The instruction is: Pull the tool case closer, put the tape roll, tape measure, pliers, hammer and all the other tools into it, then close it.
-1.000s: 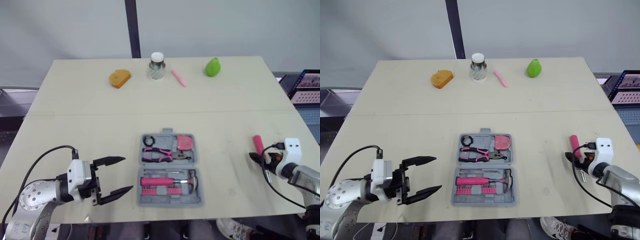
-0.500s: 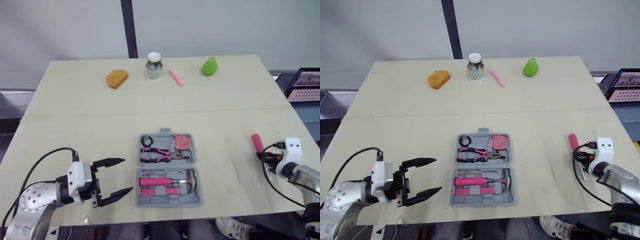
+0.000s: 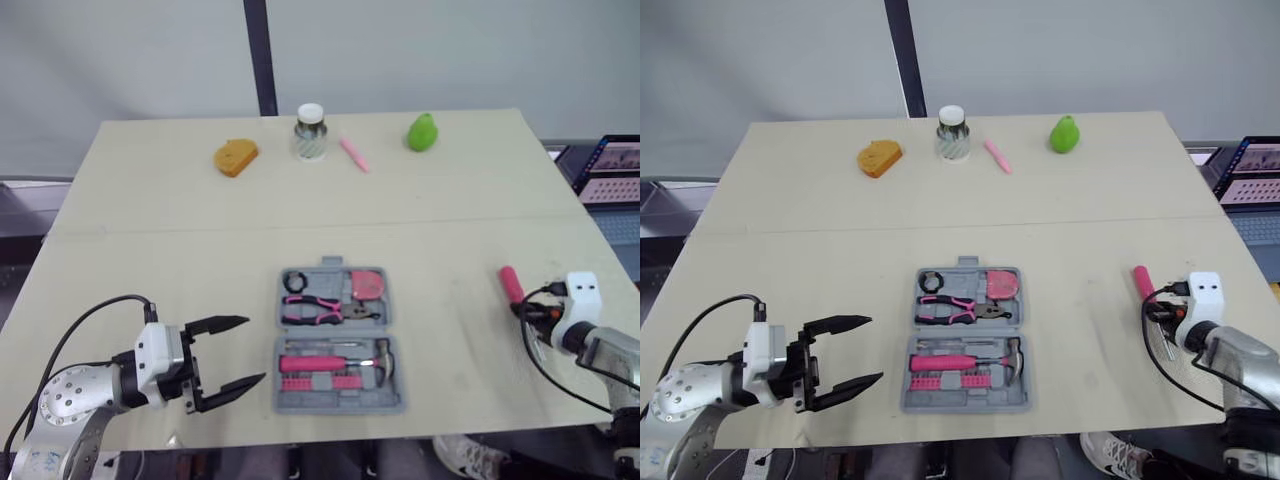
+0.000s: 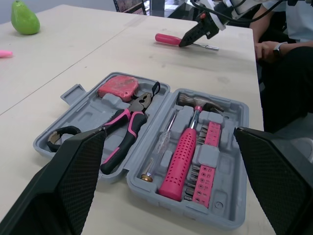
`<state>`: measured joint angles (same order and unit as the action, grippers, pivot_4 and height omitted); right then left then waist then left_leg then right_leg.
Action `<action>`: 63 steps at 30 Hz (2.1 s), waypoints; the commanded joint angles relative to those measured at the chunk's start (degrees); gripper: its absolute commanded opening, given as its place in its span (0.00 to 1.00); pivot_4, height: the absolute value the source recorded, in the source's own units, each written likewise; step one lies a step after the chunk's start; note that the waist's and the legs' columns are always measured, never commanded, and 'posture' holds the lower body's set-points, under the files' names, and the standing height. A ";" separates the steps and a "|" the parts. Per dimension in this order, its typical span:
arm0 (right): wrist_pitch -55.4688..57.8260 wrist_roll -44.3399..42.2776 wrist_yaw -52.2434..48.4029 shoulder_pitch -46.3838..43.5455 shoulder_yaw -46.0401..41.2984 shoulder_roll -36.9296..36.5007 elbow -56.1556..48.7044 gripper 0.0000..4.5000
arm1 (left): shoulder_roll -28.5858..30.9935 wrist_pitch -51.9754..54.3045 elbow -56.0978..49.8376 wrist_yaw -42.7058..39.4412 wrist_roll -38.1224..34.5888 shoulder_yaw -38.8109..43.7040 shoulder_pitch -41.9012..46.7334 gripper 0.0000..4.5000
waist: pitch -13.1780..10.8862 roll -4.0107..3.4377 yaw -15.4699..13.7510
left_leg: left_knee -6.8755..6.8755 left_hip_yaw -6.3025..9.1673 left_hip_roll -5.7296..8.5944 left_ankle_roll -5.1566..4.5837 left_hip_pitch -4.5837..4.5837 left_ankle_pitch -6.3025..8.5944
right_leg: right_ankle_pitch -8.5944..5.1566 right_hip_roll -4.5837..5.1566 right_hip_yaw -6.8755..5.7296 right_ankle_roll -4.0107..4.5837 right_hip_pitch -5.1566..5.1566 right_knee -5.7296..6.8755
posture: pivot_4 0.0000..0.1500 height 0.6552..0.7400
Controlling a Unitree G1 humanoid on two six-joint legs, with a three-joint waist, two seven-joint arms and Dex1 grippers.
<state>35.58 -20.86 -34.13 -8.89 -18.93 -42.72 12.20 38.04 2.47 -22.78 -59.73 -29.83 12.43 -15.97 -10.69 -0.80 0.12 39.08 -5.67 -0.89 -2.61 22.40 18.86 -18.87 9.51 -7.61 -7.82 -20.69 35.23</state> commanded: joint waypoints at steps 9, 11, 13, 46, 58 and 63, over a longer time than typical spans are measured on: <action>14.94 -7.85 -9.78 2.53 2.40 -11.90 -30.73 0.08 | 1.76 -2.20 5.76 -4.16 -0.74 2.93 1.23 1.00 | -0.03 -0.03 -0.13 | 0.00 0.07 -0.02 0.02 0.02 0.04 | 0.00 0.05 -0.02 0.00 -0.02 -0.20 | 1.00 0.47; 16.81 -9.14 -11.50 2.33 2.77 -14.44 -34.29 0.08 | 1.89 -2.30 6.15 -4.61 -0.69 2.83 1.39 1.00 | -0.04 -0.03 -0.17 | 0.00 0.09 -0.02 0.02 0.05 0.05 | 0.00 0.07 -0.03 0.00 -0.02 -0.21 | 1.00 0.47; 19.07 -11.04 -13.06 1.25 2.94 -16.93 -37.47 0.08 | 2.16 -2.34 6.53 -5.24 -0.95 3.29 1.29 1.00 | -0.04 -0.03 -0.14 | 0.00 0.10 -0.01 0.01 0.05 0.05 | 0.00 0.10 -0.03 0.00 -0.01 -0.23 | 1.00 0.47; 46.95 -20.03 -13.42 -41.83 45.52 -14.41 -57.20 0.08 | 5.56 -4.13 7.18 -12.79 -1.20 7.70 -5.01 1.00 | -0.15 0.06 0.36 | 0.12 0.12 0.01 0.10 0.78 -0.10 | 0.00 0.11 -0.08 0.04 -0.90 0.29 | 1.00 0.47; 56.60 -19.93 -9.07 -50.96 56.34 -4.07 -55.89 0.08 | 6.37 -2.62 5.93 -14.00 -2.21 8.45 -7.19 1.00 | -0.14 0.06 1.54 | 0.12 0.14 0.05 0.09 0.78 -0.11 | 0.00 0.13 -0.11 0.04 -0.92 0.41 | 1.00 0.47; 56.92 -20.63 -7.74 -52.73 59.11 0.43 -54.40 0.08 | 7.15 -2.07 6.05 -14.80 -2.54 9.00 -7.49 1.00 | -0.13 0.07 1.65 | 0.11 0.13 0.04 0.09 0.78 -0.11 | 0.00 0.11 -0.12 0.05 -0.99 0.50 | 1.00 0.47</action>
<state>92.31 -40.98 -42.79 -60.68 39.83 -43.31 -41.99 44.18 0.53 -15.35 -73.57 -31.25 19.98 -22.86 -10.82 -0.72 1.76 39.19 -5.54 -0.85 -2.52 23.18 18.75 -18.87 9.61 -7.73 -7.77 -21.68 35.74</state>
